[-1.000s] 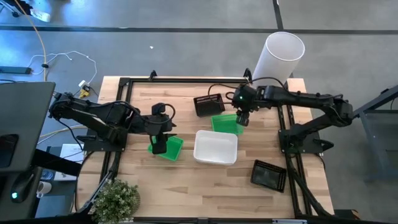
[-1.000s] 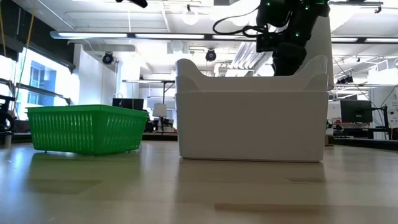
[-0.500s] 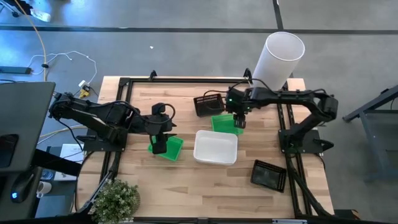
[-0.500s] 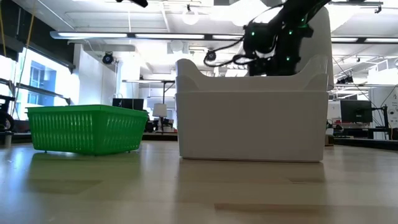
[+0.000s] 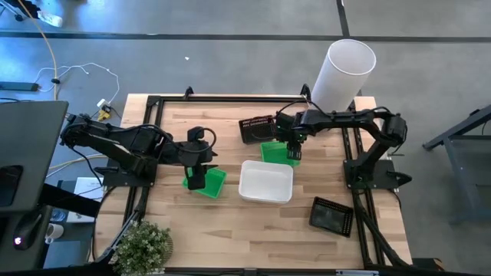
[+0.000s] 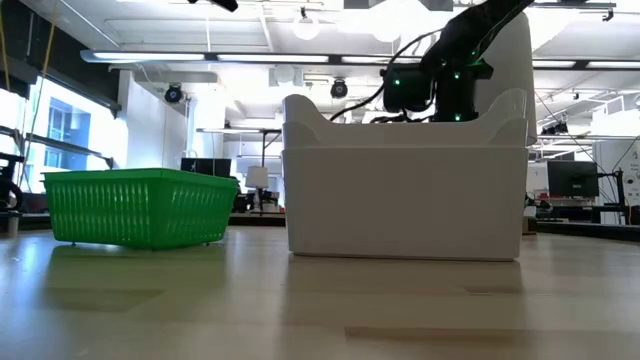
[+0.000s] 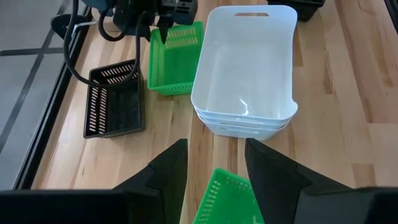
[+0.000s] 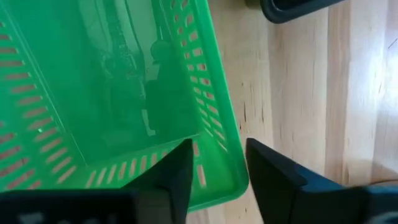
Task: Stack baskets by color
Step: Stack the right green bin on the green bin
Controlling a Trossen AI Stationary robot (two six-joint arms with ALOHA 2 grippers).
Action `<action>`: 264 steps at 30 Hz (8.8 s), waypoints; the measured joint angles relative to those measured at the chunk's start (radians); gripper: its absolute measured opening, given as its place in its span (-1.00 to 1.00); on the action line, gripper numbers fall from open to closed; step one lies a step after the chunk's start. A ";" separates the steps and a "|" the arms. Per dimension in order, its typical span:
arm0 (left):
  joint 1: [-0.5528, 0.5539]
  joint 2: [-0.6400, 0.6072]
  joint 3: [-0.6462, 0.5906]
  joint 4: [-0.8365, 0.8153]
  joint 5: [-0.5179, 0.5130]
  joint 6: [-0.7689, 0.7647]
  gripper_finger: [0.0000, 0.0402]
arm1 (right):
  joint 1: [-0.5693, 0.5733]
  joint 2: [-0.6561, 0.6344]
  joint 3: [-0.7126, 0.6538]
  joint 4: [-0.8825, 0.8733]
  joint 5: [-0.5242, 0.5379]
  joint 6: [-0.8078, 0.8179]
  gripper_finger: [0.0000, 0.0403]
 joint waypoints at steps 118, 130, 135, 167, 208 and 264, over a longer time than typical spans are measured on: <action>-0.372 0.000 0.000 -0.230 0.003 -0.277 -0.27 | 0.577 0.125 0.862 -0.341 0.028 0.743 -1.00; -0.395 0.000 0.022 -0.229 -0.060 -0.170 -0.27 | 0.497 0.237 0.980 -0.489 -0.094 0.777 -1.00; -0.387 0.000 0.056 -0.226 -0.148 -0.037 -0.27 | 0.457 0.237 0.981 -0.490 -0.116 0.792 -1.00; -0.136 0.159 0.084 -0.147 -0.152 0.296 -0.27 | 0.389 0.237 0.981 -0.512 -0.169 0.792 -1.00; -0.178 0.149 0.083 -0.355 -0.022 0.118 -1.00 | 0.388 0.220 0.980 -0.507 -0.157 0.693 -0.23; -0.333 -0.158 -0.459 -0.042 -0.013 -0.029 -1.00 | 0.472 0.057 0.980 -0.526 -0.061 0.677 -0.32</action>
